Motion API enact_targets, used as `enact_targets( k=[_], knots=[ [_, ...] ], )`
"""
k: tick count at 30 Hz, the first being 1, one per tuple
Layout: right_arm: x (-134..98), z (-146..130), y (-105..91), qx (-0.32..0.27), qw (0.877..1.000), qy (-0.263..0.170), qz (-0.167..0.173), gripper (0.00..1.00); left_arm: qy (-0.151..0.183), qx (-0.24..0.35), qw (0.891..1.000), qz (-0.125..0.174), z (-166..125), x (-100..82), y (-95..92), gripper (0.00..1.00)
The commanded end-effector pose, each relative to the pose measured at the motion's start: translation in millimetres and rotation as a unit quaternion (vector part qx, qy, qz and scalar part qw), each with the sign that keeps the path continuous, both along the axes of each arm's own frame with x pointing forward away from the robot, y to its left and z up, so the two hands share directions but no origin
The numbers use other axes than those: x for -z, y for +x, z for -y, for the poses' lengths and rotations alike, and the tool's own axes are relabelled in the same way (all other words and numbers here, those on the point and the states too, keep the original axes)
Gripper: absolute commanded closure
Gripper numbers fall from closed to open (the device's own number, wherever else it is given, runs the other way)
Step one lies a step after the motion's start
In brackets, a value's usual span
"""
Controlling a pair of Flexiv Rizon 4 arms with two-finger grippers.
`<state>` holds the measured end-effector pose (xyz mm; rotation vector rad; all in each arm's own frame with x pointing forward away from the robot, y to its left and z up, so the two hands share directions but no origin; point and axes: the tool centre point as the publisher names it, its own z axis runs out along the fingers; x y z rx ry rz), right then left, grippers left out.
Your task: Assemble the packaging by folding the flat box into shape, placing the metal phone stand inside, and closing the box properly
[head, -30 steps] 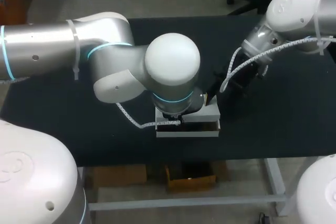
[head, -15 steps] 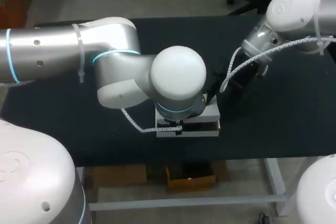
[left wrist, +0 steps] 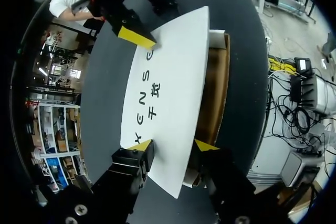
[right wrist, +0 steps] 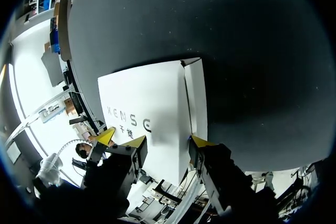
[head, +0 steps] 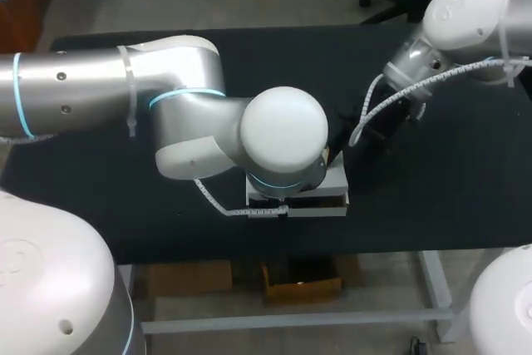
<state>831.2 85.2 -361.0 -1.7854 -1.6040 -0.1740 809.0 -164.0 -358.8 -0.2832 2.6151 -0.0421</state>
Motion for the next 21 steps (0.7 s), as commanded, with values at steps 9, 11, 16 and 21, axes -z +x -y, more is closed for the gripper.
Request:
enact_targets(
  k=[9, 11, 16, 21],
  knots=[
    [-1.5, 1.7, -2.1, 0.001, 1.0, 0.002, 0.001, 0.51, 0.004, 0.005, 1.0, 0.009, 3.7, 7.3, -4.5, 0.53],
    [-1.4, 1.7, -2.2, 0.001, 1.0, 0.002, 0.001, 0.51, 0.004, 0.007, 1.0, 0.009, 3.8, 8.0, -5.1, 0.53],
    [-1.4, 2.3, -2.5, 0.001, 1.0, 0.002, 0.001, 0.51, 0.005, 0.008, 1.0, 0.011, 3.8, 8.8, -6.0, 0.53],
    [-3.8, 4.3, -4.6, 0.002, 1.0, 0.002, 0.003, 0.51, 0.005, 0.009, 1.0, 0.011, 4.3, 9.3, -6.9, 0.53]
  ],
)
